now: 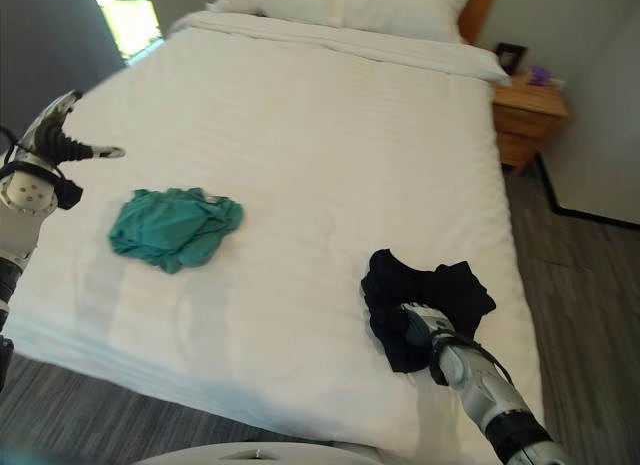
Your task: Pick up bed clothes into laundry basket.
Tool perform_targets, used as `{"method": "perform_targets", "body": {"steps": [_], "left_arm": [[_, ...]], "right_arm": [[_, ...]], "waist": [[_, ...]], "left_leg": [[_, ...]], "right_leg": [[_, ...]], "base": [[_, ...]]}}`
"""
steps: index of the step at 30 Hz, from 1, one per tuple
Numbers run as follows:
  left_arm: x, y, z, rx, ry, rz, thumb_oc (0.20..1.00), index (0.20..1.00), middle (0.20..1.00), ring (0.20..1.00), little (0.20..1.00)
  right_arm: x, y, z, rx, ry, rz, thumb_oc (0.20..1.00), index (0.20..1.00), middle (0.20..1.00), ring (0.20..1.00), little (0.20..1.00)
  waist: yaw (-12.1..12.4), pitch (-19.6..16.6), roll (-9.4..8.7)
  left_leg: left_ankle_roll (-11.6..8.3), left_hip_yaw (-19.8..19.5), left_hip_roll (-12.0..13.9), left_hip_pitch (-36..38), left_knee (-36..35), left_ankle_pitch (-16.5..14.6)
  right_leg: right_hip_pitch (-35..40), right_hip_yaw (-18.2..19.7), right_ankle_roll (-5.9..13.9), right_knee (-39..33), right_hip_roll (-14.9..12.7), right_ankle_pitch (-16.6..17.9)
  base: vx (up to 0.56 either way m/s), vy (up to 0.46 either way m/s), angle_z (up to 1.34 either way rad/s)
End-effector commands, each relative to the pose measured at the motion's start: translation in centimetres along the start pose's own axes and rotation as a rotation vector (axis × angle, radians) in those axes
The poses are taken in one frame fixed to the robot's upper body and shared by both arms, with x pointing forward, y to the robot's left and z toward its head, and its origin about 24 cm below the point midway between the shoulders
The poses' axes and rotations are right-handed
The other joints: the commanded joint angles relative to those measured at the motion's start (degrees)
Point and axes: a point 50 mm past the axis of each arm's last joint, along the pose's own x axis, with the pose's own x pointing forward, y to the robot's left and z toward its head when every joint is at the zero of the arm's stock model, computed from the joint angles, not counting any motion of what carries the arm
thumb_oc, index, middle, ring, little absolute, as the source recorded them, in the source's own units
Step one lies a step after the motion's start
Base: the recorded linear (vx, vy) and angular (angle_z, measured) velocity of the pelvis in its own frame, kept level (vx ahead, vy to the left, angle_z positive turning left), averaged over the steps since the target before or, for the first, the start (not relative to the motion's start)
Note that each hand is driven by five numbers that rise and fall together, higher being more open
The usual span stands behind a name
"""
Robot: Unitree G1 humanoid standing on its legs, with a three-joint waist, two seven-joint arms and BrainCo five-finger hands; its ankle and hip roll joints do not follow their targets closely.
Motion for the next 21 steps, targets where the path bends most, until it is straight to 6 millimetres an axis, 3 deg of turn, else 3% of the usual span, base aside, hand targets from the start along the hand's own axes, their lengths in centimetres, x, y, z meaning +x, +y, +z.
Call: {"method": "perform_targets", "body": {"steps": [1,5,11,12,14,15,16,17,18,19,20,21], "left_arm": [[0.9,3.8,-1.7,0.013,0.167,0.112,1.0,1.0,1.0,1.0,1.0],[0.6,3.0,-3.7,-0.015,0.285,0.099,1.0,1.0,1.0,1.0,1.0],[0.2,2.2,-4.8,0.048,0.325,0.044,1.0,1.0,1.0,1.0,1.0],[0.3,1.0,-3.5,0.003,0.221,-0.002,1.0,1.0,1.0,1.0,1.0],[-0.3,0.3,-4.5,-0.039,0.219,-0.052,1.0,1.0,1.0,1.0,1.0],[-1.4,-1.2,-6.8,-0.034,0.305,-0.132,1.0,1.0,1.0,1.0,1.0],[-1.5,-2.3,-6.8,0.058,0.309,-0.206,1.0,1.0,1.0,1.0,1.0],[-1.5,-2.3,-6.8,0.058,0.308,-0.205,0.953,0.953,0.953,0.953,0.953],[-2.0,-4.3,-6.8,0.156,0.302,-0.288,0.2,0.2,0.2,0.2,0.2],[-2.0,-4.3,-6.8,0.158,0.302,-0.29,0.2,0.2,0.2,0.2,0.2],[-2.6,-6.9,-6.2,0.238,0.249,-0.38,0.2,0.2,0.2,0.2,0.2],[-3.0,-8.0,-5.9,0.252,0.219,-0.419,0.2,0.2,0.2,0.2,0.2]], "right_arm": [[-2.5,4.1,-4.0,0.046,0.167,0.209,0.2,0.2,0.2,0.2,0.2],[-2.4,4.4,-3.7,0.118,0.16,0.194,0.2,0.2,0.2,0.2,0.2],[-2.0,4.2,-3.1,0.119,0.133,0.191,0.2,0.2,0.2,0.2,0.2],[-1.2,4.0,-2.5,0.129,0.118,0.183,0.2,0.2,0.2,0.2,0.2],[-1.0,3.6,-2.0,0.131,0.094,0.173,0.2,0.2,0.2,0.2,0.2],[-0.7,3.4,-1.7,0.123,0.08,0.173,0.2,0.2,0.2,0.2,0.2],[-0.4,3.2,-1.2,0.116,0.057,0.174,0.2,0.2,0.2,0.2,0.2],[-0.4,3.2,-1.2,0.116,0.057,0.173,0.2,0.2,0.2,0.2,0.2],[-0.4,3.5,-1.1,0.152,0.061,0.171,0.2,0.2,0.2,0.2,0.2],[-0.4,3.5,-1.1,0.153,0.062,0.172,0.2,0.2,0.2,0.2,0.2],[-0.3,3.6,-1.3,0.209,0.076,0.153,0.2,0.2,0.2,0.2,0.2],[-0.3,3.4,-1.5,0.231,0.088,0.136,0.2,0.2,0.2,0.2,0.2]], "waist": [[0.3,2.9,0.09],[-0.5,4.3,-1.58],[-0.6,6.2,-2.47],[-0.6,8.6,-2.93],[-0.6,9.3,-2.96],[-0.6,10.0,-2.83],[-1.0,10.5,-2.85],[-0.9,10.5,-2.96],[-1.1,10.4,-3.0],[-1.0,10.4,-3.0],[-0.9,10.4,-2.9],[-0.7,10.4,-2.82]], "left_leg": [[-0.83,0.0,1.0,-3.2,0.2,4.2],[-0.85,1.6,1.5,-3.6,0.2,4.1],[-0.88,1.8,1.8,-4.7,0.2,4.5],[-0.76,1.6,1.7,-6.1,0.2,5.2],[-0.75,1.6,1.7,-6.5,0.2,5.4],[-0.7,1.6,1.7,-6.6,0.2,5.5],[-0.53,1.7,1.7,-6.4,0.2,4.9],[-0.53,1.7,1.6,-6.6,0.2,5.2],[-0.41,2.0,1.6,-6.4,0.2,5.0],[-0.41,2.0,1.6,-6.4,0.2,5.0],[-0.3,2.1,1.5,-6.1,0.2,4.8],[-0.2,2.1,1.4,-5.9,0.2,4.6]], "right_leg": [[5.9,-0.1,6.55,0.7,-2.3,-2.2],[4.3,1.5,6.71,0.7,-1.7,-1.4],[2.8,1.9,6.6,0.7,-1.5,-0.9],[1.3,2.4,6.47,0.8,-1.3,-0.2],[0.9,2.5,6.43,0.9,-1.3,0.0],[0.8,2.6,6.42,1.0,-1.3,0.1],[0.6,3.4,6.42,1.1,-1.1,0.0],[0.4,3.4,6.38,1.0,-1.2,0.3],[0.2,3.8,6.33,1.0,-1.2,0.2],[0.2,3.9,6.33,1.1,-1.1,0.2],[0.4,4.0,6.23,1.1,-1.2,0.0],[0.4,4.1,6.2,1.1,-1.2,-0.2]], "base": [[-0.03,0.001,-0.51],[-0.03,-0.005,-0.29],[-0.06,-0.009,-0.11],[-0.14,-0.015,-0.01],[-0.1,0.0,0.0],[-0.05,0.036,-0.04],[-0.06,0.033,-0.05],[-0.03,0.03,-0.11],[-0.02,0.007,-0.14],[-0.01,0.022,-0.17],[-0.01,0.013,-0.1],[-0.01,0.013,-0.1]]}}
